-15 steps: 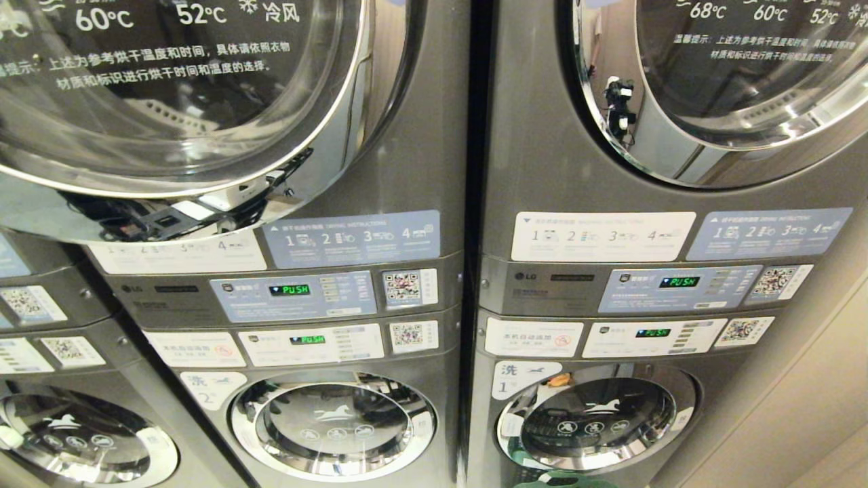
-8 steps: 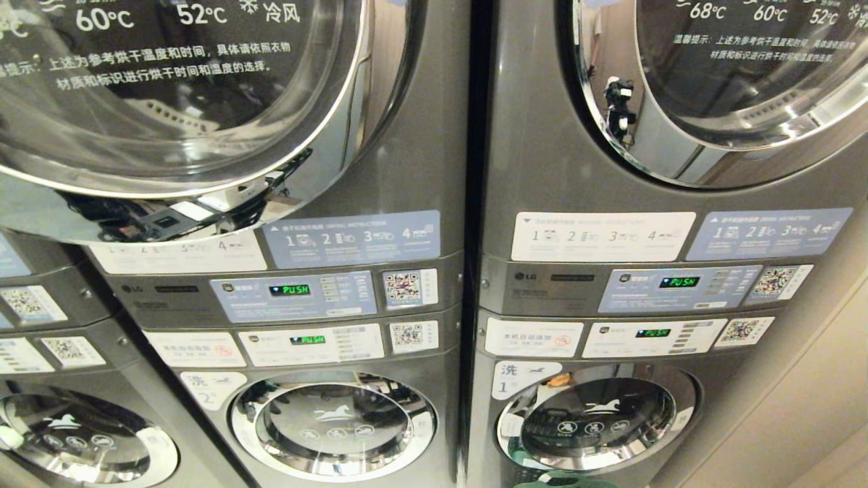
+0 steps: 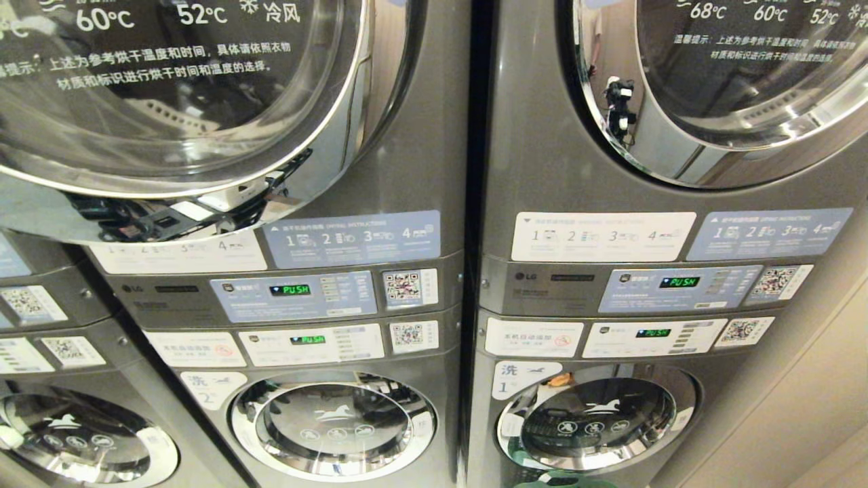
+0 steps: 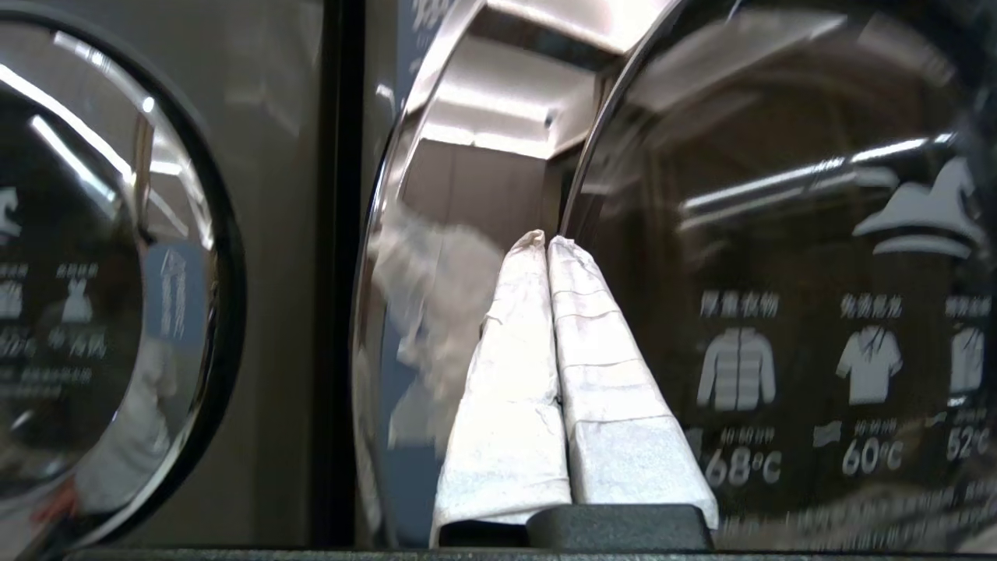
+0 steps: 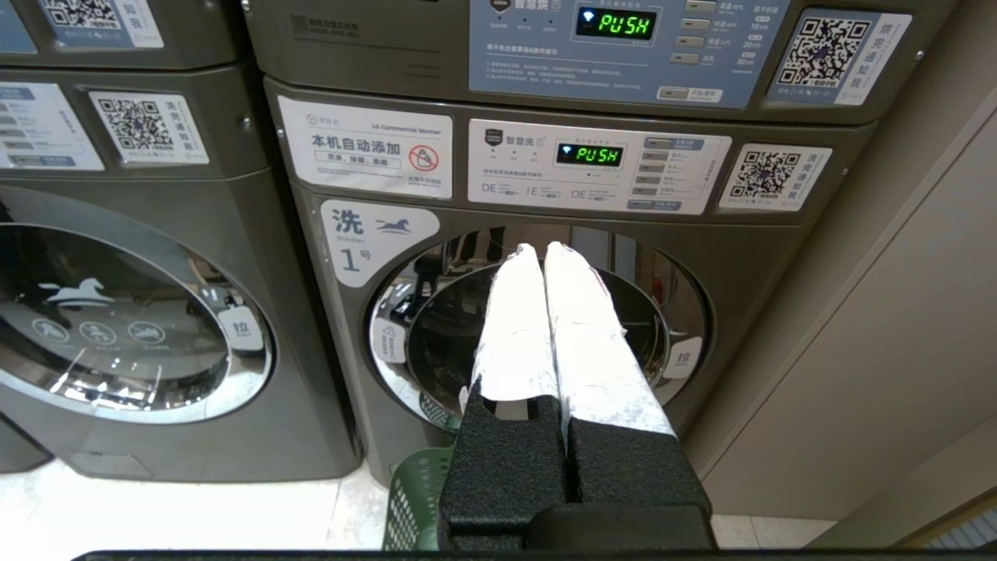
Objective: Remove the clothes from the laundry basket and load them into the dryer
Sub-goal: Close the dryer
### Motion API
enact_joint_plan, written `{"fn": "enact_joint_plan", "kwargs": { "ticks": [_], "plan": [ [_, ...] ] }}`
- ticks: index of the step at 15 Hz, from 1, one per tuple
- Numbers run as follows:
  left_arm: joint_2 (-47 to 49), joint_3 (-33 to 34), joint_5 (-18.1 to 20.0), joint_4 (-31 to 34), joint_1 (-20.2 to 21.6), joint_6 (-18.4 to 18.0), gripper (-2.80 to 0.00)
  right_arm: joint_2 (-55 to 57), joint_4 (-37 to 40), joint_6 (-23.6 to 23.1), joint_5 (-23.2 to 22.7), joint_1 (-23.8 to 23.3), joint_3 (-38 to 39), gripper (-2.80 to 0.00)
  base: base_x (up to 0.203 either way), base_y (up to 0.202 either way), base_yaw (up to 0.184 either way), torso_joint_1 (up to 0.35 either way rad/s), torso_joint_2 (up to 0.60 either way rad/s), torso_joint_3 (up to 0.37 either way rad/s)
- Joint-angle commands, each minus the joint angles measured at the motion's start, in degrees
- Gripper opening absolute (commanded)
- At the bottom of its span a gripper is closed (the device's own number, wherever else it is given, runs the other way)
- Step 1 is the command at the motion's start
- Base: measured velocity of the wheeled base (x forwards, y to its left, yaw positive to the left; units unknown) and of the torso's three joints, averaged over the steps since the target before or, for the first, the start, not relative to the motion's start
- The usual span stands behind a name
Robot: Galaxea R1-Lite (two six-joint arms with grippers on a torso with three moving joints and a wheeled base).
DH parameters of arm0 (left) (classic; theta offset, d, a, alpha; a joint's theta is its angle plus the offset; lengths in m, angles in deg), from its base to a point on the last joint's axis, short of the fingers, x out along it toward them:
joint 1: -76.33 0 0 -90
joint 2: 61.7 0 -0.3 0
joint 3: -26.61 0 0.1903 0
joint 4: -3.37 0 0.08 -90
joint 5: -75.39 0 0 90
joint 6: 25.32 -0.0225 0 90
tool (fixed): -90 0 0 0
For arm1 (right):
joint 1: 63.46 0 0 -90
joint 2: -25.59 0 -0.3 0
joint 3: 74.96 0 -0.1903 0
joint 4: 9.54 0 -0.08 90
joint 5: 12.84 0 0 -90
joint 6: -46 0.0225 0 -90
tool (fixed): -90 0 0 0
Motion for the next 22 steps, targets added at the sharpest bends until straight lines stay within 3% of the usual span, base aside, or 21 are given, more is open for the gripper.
{"fn": "enact_joint_plan", "kwargs": {
  "ticks": [1,6,10,15,22],
  "plan": [
    [-2.02,3.93,-0.24,0.32,0.85,-0.51,-2.80,0.04,-0.08,-0.05,-0.03,-0.04,0.18,-2.80,0.000,0.000,0.000,0.000,0.00,0.000],
    [1.73,4.15,-1.53,4.27,1.39,-1.17,-2.80,0.04,-0.08,-0.05,-0.03,0.04,0.18,-2.80,0.000,0.000,0.000,0.000,0.00,0.000],
    [8.30,-1.35,-1.43,4.37,1.21,-1.12,-2.80,0.04,-0.08,-0.05,-0.03,0.04,0.18,-2.80,0.000,0.000,0.000,0.000,0.00,0.000],
    [17.51,-9.84,0.01,4.37,0.58,-0.57,-2.80,0.04,-0.08,-0.05,-0.03,-0.02,0.18,-2.80,0.000,0.000,0.000,0.000,0.00,0.000],
    [34.42,-30.21,4.02,4.28,-2.47,1.31,-2.80,0.04,-0.08,-0.05,-0.12,0.04,0.21,-2.80,0.000,0.000,0.000,0.000,0.00,0.000]
  ]
}}
